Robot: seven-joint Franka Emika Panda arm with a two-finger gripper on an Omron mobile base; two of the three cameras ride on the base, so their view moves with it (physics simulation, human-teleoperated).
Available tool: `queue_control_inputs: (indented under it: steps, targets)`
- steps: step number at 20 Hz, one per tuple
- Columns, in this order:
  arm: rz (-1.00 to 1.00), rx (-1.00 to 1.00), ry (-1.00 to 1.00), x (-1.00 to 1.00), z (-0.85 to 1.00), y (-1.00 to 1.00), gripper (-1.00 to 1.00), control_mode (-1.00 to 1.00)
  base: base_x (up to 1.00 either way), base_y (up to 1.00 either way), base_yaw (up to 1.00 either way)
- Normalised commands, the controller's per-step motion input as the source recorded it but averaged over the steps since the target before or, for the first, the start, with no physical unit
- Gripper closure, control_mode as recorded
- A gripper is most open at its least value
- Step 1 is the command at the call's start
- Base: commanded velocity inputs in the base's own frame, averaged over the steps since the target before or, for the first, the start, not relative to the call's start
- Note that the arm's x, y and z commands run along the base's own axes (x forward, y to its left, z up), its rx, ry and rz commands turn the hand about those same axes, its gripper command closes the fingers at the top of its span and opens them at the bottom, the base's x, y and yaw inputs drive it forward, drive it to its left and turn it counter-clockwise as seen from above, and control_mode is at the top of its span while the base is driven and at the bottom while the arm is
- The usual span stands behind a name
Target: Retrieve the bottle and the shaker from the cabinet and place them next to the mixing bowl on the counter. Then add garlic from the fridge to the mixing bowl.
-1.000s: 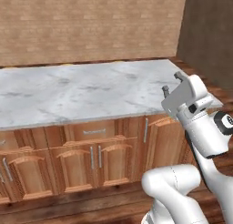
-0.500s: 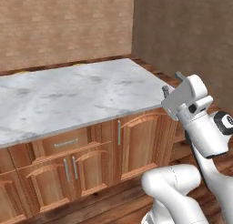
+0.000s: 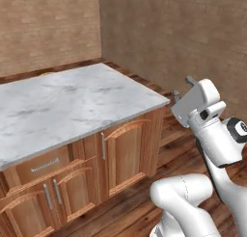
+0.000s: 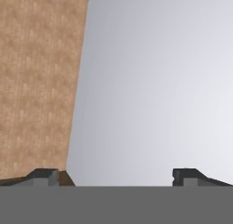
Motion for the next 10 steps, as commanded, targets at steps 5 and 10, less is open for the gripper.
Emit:
queue_control_inputs:
  steps: [5,10]
  targets:
    - [0.00,0.00,0.00,0.00,0.00,0.00,-1.00,1.00,0.30,-0.16,-0.35]
    - [0.00,0.00,0.00,0.00,0.00,0.00,-1.00,1.00,0.41,-0.20,-0.37]
